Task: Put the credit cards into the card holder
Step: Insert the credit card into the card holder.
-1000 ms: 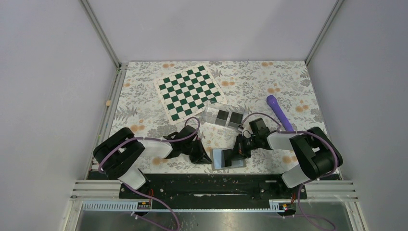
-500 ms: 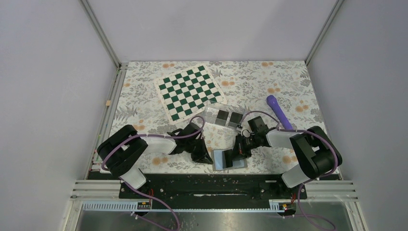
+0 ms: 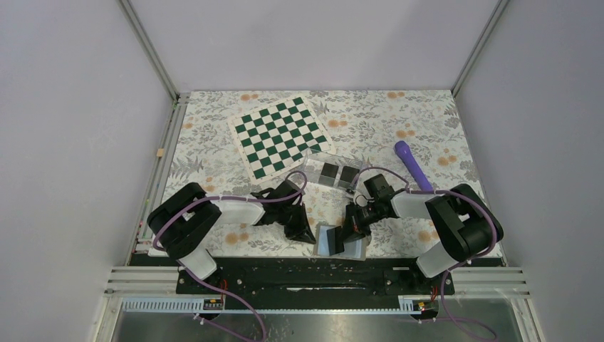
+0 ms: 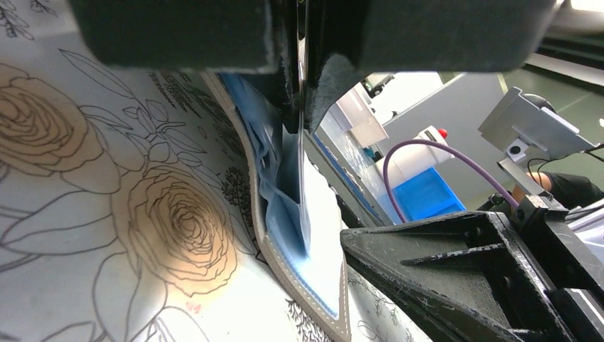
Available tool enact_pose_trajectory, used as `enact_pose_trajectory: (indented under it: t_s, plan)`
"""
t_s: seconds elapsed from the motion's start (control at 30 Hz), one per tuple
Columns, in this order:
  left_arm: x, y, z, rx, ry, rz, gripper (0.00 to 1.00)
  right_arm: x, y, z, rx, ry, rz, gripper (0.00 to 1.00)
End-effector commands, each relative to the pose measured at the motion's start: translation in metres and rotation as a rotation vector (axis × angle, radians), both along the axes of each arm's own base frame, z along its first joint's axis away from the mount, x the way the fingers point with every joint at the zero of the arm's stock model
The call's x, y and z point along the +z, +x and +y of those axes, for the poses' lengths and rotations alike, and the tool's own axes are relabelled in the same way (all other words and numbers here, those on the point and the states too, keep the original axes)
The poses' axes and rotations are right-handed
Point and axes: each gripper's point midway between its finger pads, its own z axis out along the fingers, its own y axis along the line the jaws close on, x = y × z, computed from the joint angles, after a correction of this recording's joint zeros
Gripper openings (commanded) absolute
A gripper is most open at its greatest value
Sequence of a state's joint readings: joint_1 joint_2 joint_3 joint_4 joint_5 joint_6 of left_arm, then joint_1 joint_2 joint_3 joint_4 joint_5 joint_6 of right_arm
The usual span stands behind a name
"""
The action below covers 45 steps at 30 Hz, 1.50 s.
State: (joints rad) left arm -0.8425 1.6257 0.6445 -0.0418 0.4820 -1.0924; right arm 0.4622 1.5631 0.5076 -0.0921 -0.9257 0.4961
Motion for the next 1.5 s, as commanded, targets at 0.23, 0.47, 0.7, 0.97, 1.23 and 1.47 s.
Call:
enact_pose_trajectory:
  t_s: [0.23,0.47,0.7,0.97,1.23,1.47]
  plan:
    - [-0.008,0.012,0.002,0.021,0.069,-0.069,0.00,0.001,0.004,0.002,-0.047,-0.050,-0.035,0.00]
    - [-0.003,0.011,-0.008,0.100,-0.019,-0.045,0.00,0.000,0.019,0.017,-0.113,-0.032,-0.069,0.03]
    - [-0.001,0.011,-0.011,0.116,-0.035,-0.049,0.00,-0.009,0.015,0.016,-0.096,-0.082,-0.052,0.15]
    - [0.000,0.012,-0.011,0.112,-0.033,-0.055,0.00,-0.004,0.008,-0.010,-0.051,-0.269,-0.081,0.37]
    - [0.001,0.013,-0.013,0.093,-0.018,-0.067,0.00,0.002,0.015,-0.012,-0.030,-0.330,-0.108,0.57]
    - [0.003,0.013,-0.015,0.082,-0.016,-0.075,0.00,-0.005,0.012,-0.009,-0.003,-0.362,-0.083,0.61]
